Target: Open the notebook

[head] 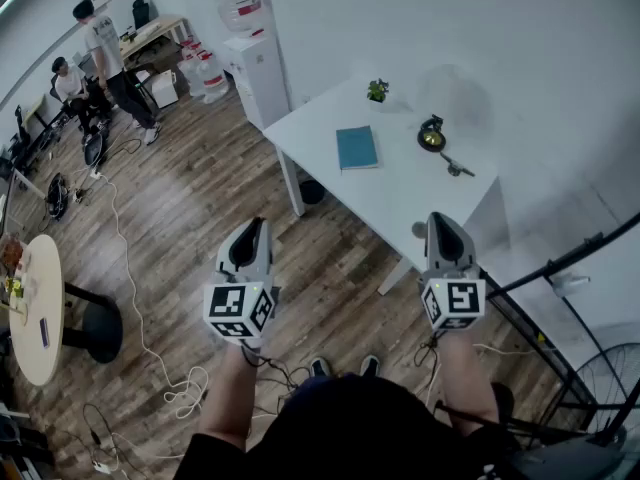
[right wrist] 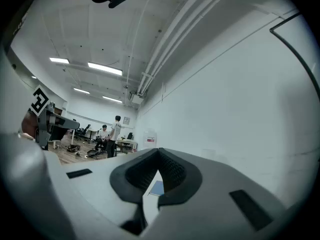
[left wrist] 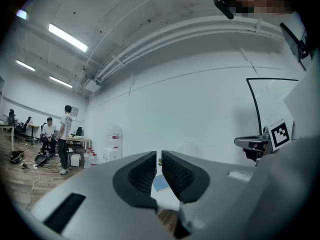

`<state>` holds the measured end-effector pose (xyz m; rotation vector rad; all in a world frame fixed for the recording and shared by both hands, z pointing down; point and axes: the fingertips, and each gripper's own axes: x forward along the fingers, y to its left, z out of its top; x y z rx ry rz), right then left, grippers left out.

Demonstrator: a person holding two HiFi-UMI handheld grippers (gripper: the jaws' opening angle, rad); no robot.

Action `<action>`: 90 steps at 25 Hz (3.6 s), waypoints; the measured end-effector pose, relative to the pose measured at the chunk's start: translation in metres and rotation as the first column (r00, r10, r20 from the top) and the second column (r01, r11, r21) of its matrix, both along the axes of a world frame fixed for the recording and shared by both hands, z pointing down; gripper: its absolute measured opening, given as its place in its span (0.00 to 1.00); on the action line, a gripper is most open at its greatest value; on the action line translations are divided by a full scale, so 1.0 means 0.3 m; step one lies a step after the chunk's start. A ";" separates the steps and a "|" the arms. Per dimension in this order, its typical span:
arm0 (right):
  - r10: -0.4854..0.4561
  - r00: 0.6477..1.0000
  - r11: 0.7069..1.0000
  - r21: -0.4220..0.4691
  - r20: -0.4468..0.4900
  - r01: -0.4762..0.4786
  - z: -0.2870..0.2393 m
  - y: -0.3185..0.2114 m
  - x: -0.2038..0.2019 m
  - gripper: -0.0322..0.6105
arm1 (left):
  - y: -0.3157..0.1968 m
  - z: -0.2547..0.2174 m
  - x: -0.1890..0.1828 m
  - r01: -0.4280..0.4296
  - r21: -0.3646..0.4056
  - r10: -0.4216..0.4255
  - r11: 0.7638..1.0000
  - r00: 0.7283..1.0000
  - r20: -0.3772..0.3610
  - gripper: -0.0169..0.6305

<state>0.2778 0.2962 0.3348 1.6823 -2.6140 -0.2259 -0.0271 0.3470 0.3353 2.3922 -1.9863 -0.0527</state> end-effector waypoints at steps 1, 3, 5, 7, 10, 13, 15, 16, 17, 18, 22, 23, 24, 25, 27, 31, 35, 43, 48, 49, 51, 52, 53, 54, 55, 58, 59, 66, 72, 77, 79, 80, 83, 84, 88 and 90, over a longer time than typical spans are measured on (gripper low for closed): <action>0.001 1.000 1.000 0.004 -0.005 -0.001 0.003 -0.005 0.000 0.06 | -0.004 0.001 -0.004 0.000 0.000 0.000 1.000 1.000 -0.001 0.08; 0.002 1.000 1.000 0.011 -0.014 -0.002 0.008 -0.012 -0.004 0.06 | -0.012 0.002 -0.014 0.001 0.001 0.000 1.000 1.000 -0.003 0.08; 0.002 1.000 1.000 0.016 -0.020 -0.002 0.012 -0.018 -0.016 0.06 | -0.018 0.004 -0.029 0.000 0.002 0.000 1.000 1.000 -0.007 0.08; 0.002 1.000 1.000 0.013 -0.023 -0.001 0.014 -0.021 -0.033 0.06 | -0.023 0.007 -0.046 -0.001 0.001 0.001 1.000 1.000 -0.010 0.08; 0.003 1.000 1.000 0.007 -0.006 -0.003 0.016 -0.029 -0.057 0.06 | -0.031 0.010 -0.073 -0.001 0.000 0.001 1.000 1.000 -0.011 0.08; 0.026 0.999 1.000 -0.001 0.028 -0.026 0.023 -0.043 -0.070 0.06 | -0.032 0.006 -0.113 0.011 0.020 -0.011 1.000 1.000 -0.004 0.08; 0.039 0.999 0.999 -0.011 0.035 -0.039 0.034 -0.058 -0.084 0.17 | -0.033 0.002 -0.139 0.016 0.035 -0.017 0.999 1.000 0.013 0.18; 0.044 0.998 0.999 -0.015 0.042 -0.044 0.034 -0.061 -0.096 0.24 | -0.034 0.003 -0.151 0.014 0.036 -0.015 0.999 1.000 0.024 0.31; 0.051 0.997 0.999 -0.017 0.051 -0.050 0.031 -0.063 -0.107 0.28 | -0.035 0.006 -0.161 0.008 0.033 -0.010 0.999 0.999 0.033 0.37; 0.058 0.997 0.998 -0.020 0.059 -0.057 0.030 -0.065 -0.117 0.33 | -0.036 0.011 -0.171 0.001 0.029 -0.002 1.000 0.999 0.037 0.39; 0.073 0.995 0.997 -0.040 0.069 -0.070 0.042 -0.053 -0.161 0.38 | -0.026 0.045 -0.224 -0.020 0.013 0.020 1.000 1.000 0.012 0.40; 0.071 0.995 0.997 -0.044 0.070 -0.068 0.046 -0.048 -0.173 0.38 | -0.024 0.052 -0.240 -0.021 0.009 0.021 1.000 1.000 0.004 0.40; 0.068 0.995 0.997 -0.046 0.070 -0.065 0.051 -0.046 -0.185 0.38 | -0.025 0.057 -0.255 -0.022 0.006 0.022 1.000 1.000 -0.002 0.40; 0.064 0.996 0.997 -0.046 0.068 -0.061 0.056 -0.048 -0.196 0.37 | -0.030 0.062 -0.270 -0.024 0.003 0.024 1.000 1.000 -0.007 0.40; 0.065 0.996 0.997 -0.056 0.066 -0.062 0.070 -0.057 -0.219 0.37 | -0.047 0.078 -0.296 -0.024 -0.008 0.024 1.000 1.000 -0.010 0.40; 0.068 0.996 0.994 -0.091 0.054 -0.063 0.126 -0.088 -0.252 0.37 | -0.080 0.131 -0.336 -0.020 -0.043 0.019 0.999 1.000 -0.011 0.40; 0.058 0.997 0.993 -0.108 0.055 -0.051 0.174 -0.190 -0.264 0.37 | -0.169 0.179 -0.352 -0.005 -0.067 0.004 0.998 1.000 -0.015 0.40; -0.001 0.996 0.990 -0.141 0.090 0.014 0.228 -0.508 -0.290 0.36 | -0.399 0.213 -0.330 0.038 -0.108 -0.034 0.993 0.999 0.035 0.40; -0.035 0.993 0.986 -0.157 0.117 0.053 0.245 -0.723 -0.278 0.36 | -0.568 0.216 -0.286 0.063 -0.129 -0.058 0.990 0.997 0.044 0.40; -0.037 0.992 0.985 -0.163 0.122 0.057 0.253 -0.760 -0.270 0.36 | -0.596 0.220 -0.275 0.066 -0.134 -0.060 0.989 0.997 0.047 0.40; -0.043 0.990 0.983 -0.170 0.132 0.065 0.272 -0.826 -0.253 0.36 | -0.648 0.225 -0.261 0.077 -0.142 -0.070 0.987 0.996 0.053 0.40; -0.043 0.990 0.982 -0.175 0.137 0.067 0.278 -0.857 -0.246 0.36 | -0.672 0.227 -0.256 0.083 -0.144 -0.075 0.986 0.996 0.056 0.40; -0.044 0.989 0.981 -0.179 0.142 0.069 0.282 -0.884 -0.239 0.36 | -0.695 0.226 -0.250 0.088 -0.145 -0.080 0.986 0.995 0.058 0.40; -0.045 0.988 0.980 -0.183 0.146 0.072 0.285 -0.909 -0.232 0.36 | -0.716 0.224 -0.243 0.092 -0.144 -0.084 0.985 0.995 0.061 0.40; -0.046 0.988 0.980 -0.186 0.148 0.074 0.288 -0.934 -0.225 0.36 | -0.736 0.221 -0.236 0.096 -0.142 -0.088 0.985 0.994 0.063 0.40; -0.051 0.987 0.978 -0.195 0.149 0.080 0.298 -1.002 -0.207 0.36 | -0.795 0.218 -0.214 0.103 -0.137 -0.096 0.985 0.994 0.058 0.40; -0.052 0.987 0.977 -0.198 0.149 0.081 0.303 -1.022 -0.203 0.36 | -0.813 0.221 -0.209 0.103 -0.138 -0.096 0.985 0.994 0.056 0.40; -0.031 0.989 0.972 -0.226 0.148 0.064 0.350 -1.157 -0.201 0.36 | -0.962 0.260 -0.237 0.096 -0.156 -0.091 0.983 0.995 0.042 0.40; 0.027 0.989 0.966 -0.259 0.143 0.011 0.399 -1.285 -0.216 0.36 | -1.175 0.306 -0.284 0.037 -0.166 -0.033 0.985 0.999 0.022 0.40; 0.109 0.988 0.950 -0.304 0.109 -0.071 0.453 -1.420 -0.242 0.36 | -1.422 0.353 -0.343 -0.062 -0.186 0.062 0.981 0.998 -0.009 0.40; 0.141 0.985 0.941 -0.323 0.097 -0.102 0.470 -1.473 -0.265 0.35 | -1.514 0.363 -0.393 -0.096 -0.194 0.094 0.976 0.995 -0.020 0.40; 0.157 0.983 0.934 -0.336 0.094 -0.117 0.483 -1.499 -0.274 0.35 | -1.558 0.371 -0.416 -0.112 -0.199 0.109 0.974 0.994 -0.026 0.40; 0.206 0.976 0.911 -0.380 0.076 -0.162 0.526 -1.558 -0.287 0.35 | -1.678 0.407 -0.463 -0.161 -0.219 0.154 0.962 0.987 -0.046 0.40; 0.222 0.973 0.903 -0.390 0.066 -0.179 0.538 -1.572 -0.290 0.35 | -1.712 0.419 -0.473 -0.177 -0.225 0.170 0.958 0.984 -0.052 0.40; 0.278 0.960 0.873 -0.423 0.025 -0.242 0.591 -1.624 -0.306 0.35 | -1.822 0.465 -0.511 -0.233 -0.246 0.222 0.941 0.972 -0.070 0.40; 0.286 0.958 0.860 -0.442 0.006 -0.254 0.625 -1.649 -0.317 0.34 | -1.862 0.496 -0.517 -0.252 -0.262 0.240 0.932 0.968 -0.079 0.40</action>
